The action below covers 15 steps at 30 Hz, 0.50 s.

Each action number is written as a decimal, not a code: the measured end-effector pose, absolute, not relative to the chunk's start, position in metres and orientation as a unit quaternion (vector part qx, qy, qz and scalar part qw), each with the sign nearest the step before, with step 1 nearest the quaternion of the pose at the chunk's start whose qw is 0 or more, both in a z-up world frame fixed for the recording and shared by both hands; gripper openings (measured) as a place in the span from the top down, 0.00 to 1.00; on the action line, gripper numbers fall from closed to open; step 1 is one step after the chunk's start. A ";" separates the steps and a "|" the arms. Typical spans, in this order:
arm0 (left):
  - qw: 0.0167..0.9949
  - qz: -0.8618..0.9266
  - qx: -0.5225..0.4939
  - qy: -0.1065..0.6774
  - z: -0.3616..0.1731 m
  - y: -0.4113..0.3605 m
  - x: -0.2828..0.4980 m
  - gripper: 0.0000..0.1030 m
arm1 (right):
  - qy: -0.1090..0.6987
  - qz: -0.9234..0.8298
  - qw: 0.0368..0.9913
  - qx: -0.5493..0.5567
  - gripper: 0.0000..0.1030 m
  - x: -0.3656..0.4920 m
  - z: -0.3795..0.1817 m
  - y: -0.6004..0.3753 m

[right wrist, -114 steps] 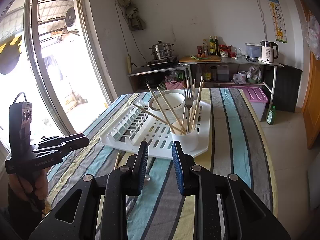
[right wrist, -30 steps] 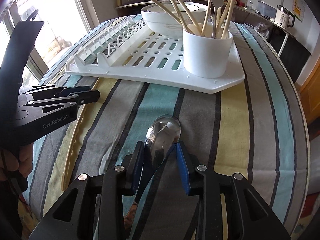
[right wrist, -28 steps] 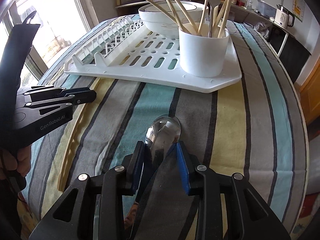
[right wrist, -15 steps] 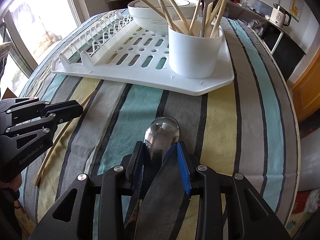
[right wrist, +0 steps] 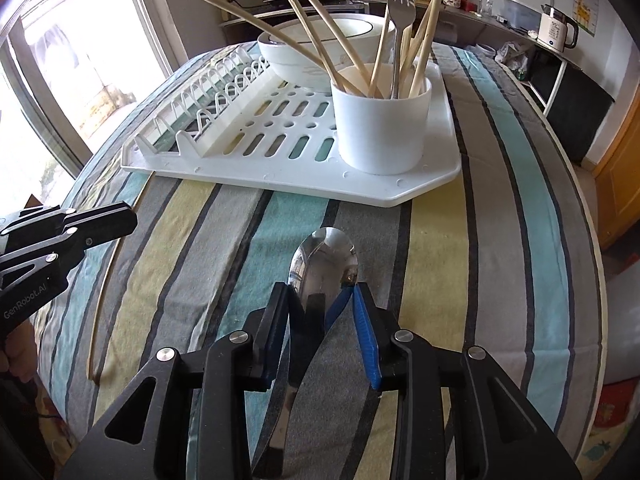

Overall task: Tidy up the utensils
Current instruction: 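Close the right tool on the silver spoon while the left tool grasps the chopstick, then lift the spoon and chopstick upright and carry them over the white cup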

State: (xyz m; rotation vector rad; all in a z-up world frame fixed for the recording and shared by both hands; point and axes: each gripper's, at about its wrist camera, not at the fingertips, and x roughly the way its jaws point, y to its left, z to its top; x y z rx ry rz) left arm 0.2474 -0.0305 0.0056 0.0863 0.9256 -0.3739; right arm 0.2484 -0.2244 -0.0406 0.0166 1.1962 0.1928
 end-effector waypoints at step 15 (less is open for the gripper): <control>0.904 -0.198 0.024 0.379 0.061 -0.025 0.221 0.94 | 0.466 0.094 0.879 0.034 0.68 0.221 0.021 -0.236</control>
